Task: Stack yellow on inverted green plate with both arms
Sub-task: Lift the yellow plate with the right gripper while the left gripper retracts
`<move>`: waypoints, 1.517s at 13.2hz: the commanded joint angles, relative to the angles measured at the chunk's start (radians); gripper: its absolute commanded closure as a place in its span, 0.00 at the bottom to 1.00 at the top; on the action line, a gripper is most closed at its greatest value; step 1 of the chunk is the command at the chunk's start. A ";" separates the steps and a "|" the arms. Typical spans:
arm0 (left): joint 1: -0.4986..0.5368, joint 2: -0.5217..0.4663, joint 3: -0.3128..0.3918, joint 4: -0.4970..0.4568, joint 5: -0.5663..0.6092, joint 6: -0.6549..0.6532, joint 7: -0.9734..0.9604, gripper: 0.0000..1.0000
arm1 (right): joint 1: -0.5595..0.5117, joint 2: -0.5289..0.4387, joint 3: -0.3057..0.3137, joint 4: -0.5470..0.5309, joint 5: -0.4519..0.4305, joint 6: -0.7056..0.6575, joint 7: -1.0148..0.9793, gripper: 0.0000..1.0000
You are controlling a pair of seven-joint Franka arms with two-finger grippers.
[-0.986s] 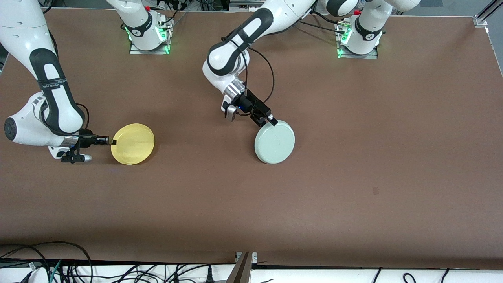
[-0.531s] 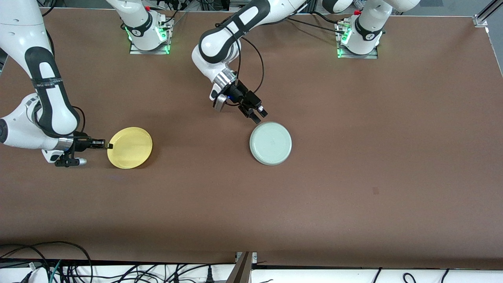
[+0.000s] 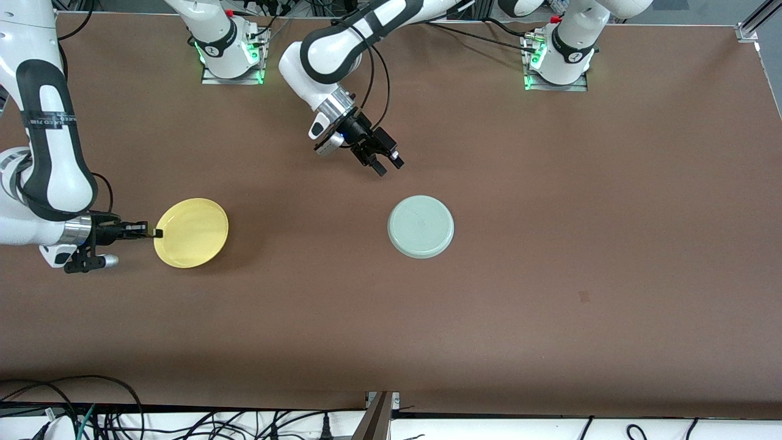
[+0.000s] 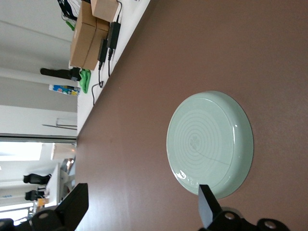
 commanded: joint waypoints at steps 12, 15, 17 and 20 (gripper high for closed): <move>0.603 -0.387 -0.004 0.003 -0.590 0.037 0.307 0.00 | 0.222 -0.011 0.197 0.037 -0.002 0.021 0.569 1.00; 0.717 -0.466 -0.005 0.000 -0.670 -0.050 0.416 0.00 | 0.366 0.007 0.197 0.034 -0.002 0.137 0.775 1.00; 0.789 -0.543 -0.005 -0.009 -0.711 -0.125 0.476 0.00 | 0.445 0.043 0.197 0.040 -0.001 0.222 0.861 1.00; 0.889 -0.669 -0.005 -0.090 -0.760 -0.158 0.536 0.00 | 0.563 0.084 0.197 0.043 -0.002 0.314 0.985 1.00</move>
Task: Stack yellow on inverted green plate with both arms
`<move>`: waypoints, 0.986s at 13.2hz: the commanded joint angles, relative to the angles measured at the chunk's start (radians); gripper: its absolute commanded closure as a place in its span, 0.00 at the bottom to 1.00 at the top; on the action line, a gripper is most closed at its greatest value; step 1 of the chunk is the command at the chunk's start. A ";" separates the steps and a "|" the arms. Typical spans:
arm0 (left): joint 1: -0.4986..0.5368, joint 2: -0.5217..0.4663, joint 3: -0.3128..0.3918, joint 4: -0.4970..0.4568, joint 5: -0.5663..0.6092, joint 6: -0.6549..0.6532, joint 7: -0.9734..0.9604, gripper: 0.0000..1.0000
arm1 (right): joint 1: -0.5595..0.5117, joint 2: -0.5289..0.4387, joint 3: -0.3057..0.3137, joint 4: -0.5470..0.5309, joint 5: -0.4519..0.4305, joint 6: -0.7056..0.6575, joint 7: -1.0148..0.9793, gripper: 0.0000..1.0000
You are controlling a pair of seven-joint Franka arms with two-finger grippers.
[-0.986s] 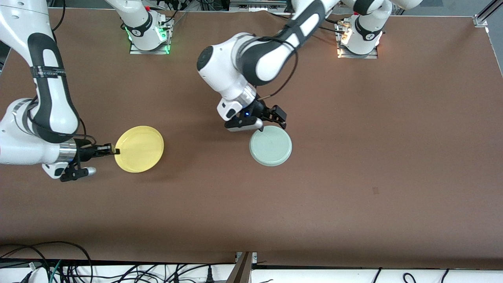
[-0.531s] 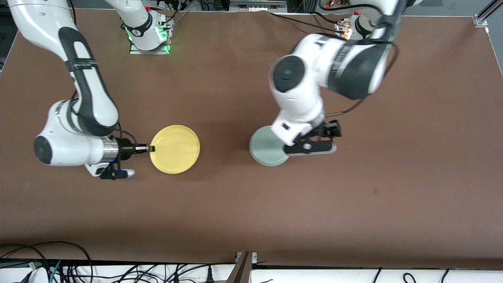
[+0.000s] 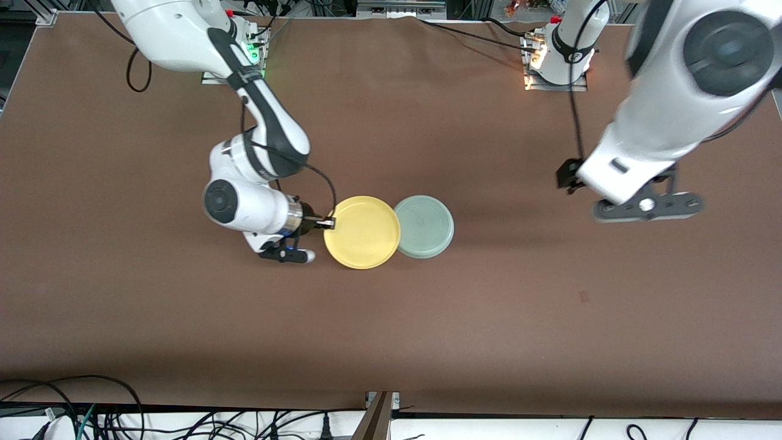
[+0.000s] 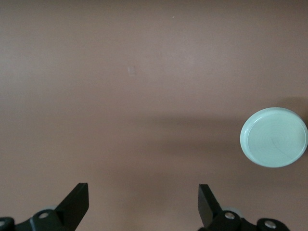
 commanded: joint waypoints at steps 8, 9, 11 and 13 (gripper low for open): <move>0.232 -0.457 -0.009 -0.694 -0.092 0.354 0.203 0.00 | 0.208 0.099 -0.009 0.060 -0.008 0.095 0.203 1.00; 0.237 -0.456 -0.009 -0.715 -0.092 0.377 0.203 0.00 | 0.223 0.109 -0.011 0.060 -0.011 0.095 0.213 1.00; 0.251 -0.425 0.000 -0.701 -0.133 0.380 0.198 0.00 | 0.241 0.124 -0.011 0.060 -0.011 0.128 0.216 1.00; 0.280 -0.401 0.001 -0.654 -0.144 0.373 0.190 0.00 | 0.249 0.139 -0.011 0.059 -0.012 0.158 0.216 1.00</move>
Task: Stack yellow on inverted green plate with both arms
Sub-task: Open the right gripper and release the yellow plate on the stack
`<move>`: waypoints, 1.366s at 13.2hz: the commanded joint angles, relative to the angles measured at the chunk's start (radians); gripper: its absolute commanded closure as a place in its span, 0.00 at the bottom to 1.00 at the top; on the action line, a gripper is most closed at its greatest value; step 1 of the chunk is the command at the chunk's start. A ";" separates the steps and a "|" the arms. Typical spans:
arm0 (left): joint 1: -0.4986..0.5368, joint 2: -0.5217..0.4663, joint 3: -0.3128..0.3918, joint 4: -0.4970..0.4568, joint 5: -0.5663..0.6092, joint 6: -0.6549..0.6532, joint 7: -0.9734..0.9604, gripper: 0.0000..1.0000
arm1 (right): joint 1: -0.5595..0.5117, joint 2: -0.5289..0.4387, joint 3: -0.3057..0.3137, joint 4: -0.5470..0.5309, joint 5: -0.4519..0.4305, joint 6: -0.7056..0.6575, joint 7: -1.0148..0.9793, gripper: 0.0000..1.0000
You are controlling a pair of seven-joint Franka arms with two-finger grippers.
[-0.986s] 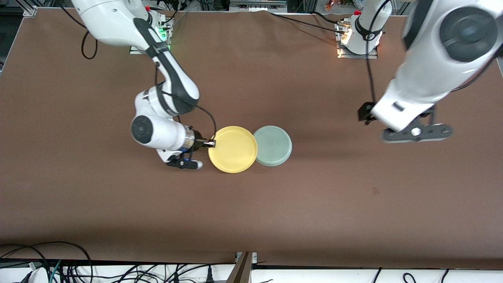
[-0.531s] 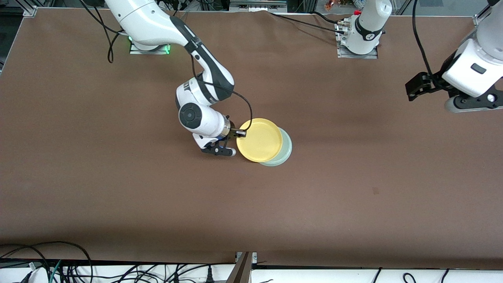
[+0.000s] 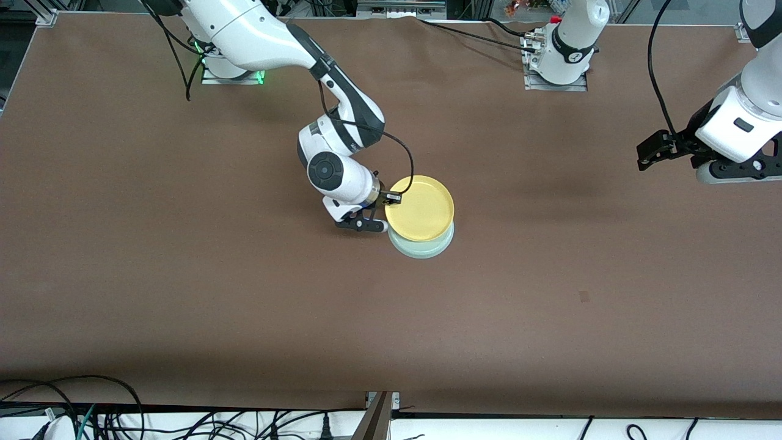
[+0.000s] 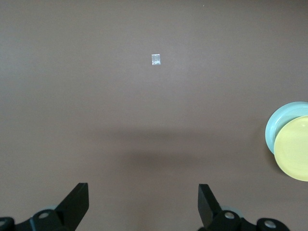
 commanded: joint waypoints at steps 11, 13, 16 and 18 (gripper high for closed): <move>0.049 0.050 -0.001 0.140 -0.033 -0.055 0.012 0.00 | 0.017 0.057 -0.009 0.025 -0.006 0.058 0.020 1.00; 0.052 0.050 0.000 0.160 -0.033 -0.058 0.013 0.00 | 0.017 0.057 -0.009 0.025 -0.006 0.061 0.020 1.00; 0.049 0.055 -0.007 0.163 -0.033 -0.056 0.014 0.00 | 0.018 0.058 -0.009 0.025 -0.004 0.062 0.020 1.00; 0.045 0.055 -0.009 0.163 -0.033 -0.056 0.013 0.00 | 0.028 0.061 -0.009 0.025 -0.004 0.065 0.020 1.00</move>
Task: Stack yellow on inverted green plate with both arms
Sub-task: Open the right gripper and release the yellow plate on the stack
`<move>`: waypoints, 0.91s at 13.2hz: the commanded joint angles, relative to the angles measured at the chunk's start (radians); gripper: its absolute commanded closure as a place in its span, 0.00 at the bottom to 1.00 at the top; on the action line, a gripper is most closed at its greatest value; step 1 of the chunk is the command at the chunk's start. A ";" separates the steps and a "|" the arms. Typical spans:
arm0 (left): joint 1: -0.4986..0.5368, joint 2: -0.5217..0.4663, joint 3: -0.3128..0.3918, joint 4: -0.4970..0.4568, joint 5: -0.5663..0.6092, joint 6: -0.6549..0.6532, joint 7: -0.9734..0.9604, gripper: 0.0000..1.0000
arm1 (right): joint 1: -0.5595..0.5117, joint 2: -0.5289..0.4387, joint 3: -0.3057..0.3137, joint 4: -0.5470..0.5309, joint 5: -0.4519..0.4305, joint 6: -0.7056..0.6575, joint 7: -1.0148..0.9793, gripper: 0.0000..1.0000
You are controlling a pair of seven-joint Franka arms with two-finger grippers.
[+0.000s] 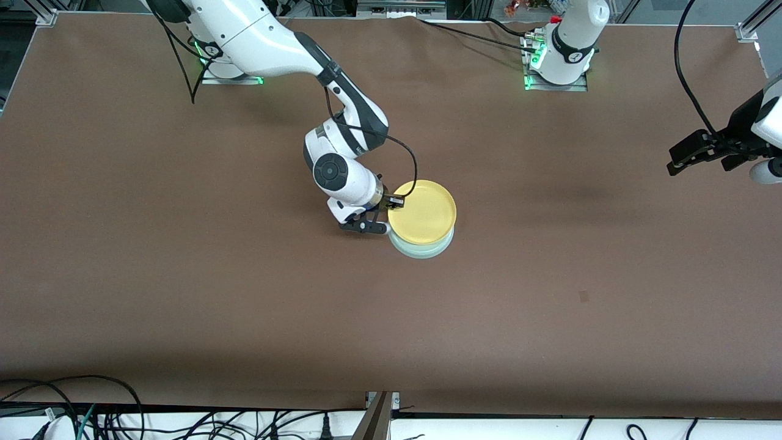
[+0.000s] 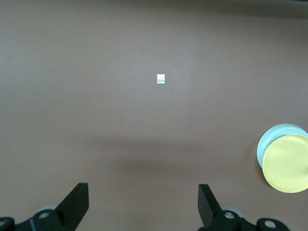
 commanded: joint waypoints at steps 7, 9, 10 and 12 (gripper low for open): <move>0.005 0.023 -0.005 0.040 -0.014 -0.022 0.011 0.00 | -0.025 -0.006 -0.015 0.086 -0.050 -0.017 -0.013 0.00; 0.005 0.023 -0.005 0.040 -0.014 -0.025 0.011 0.00 | -0.089 -0.013 -0.014 0.148 -0.058 -0.160 -0.132 0.00; 0.005 0.023 -0.005 0.040 -0.016 -0.025 0.011 0.00 | -0.116 -0.013 -0.015 0.202 -0.072 -0.272 -0.197 0.00; 0.004 0.023 -0.005 0.040 -0.014 -0.025 0.009 0.00 | -0.183 -0.013 -0.017 0.308 -0.078 -0.457 -0.269 0.00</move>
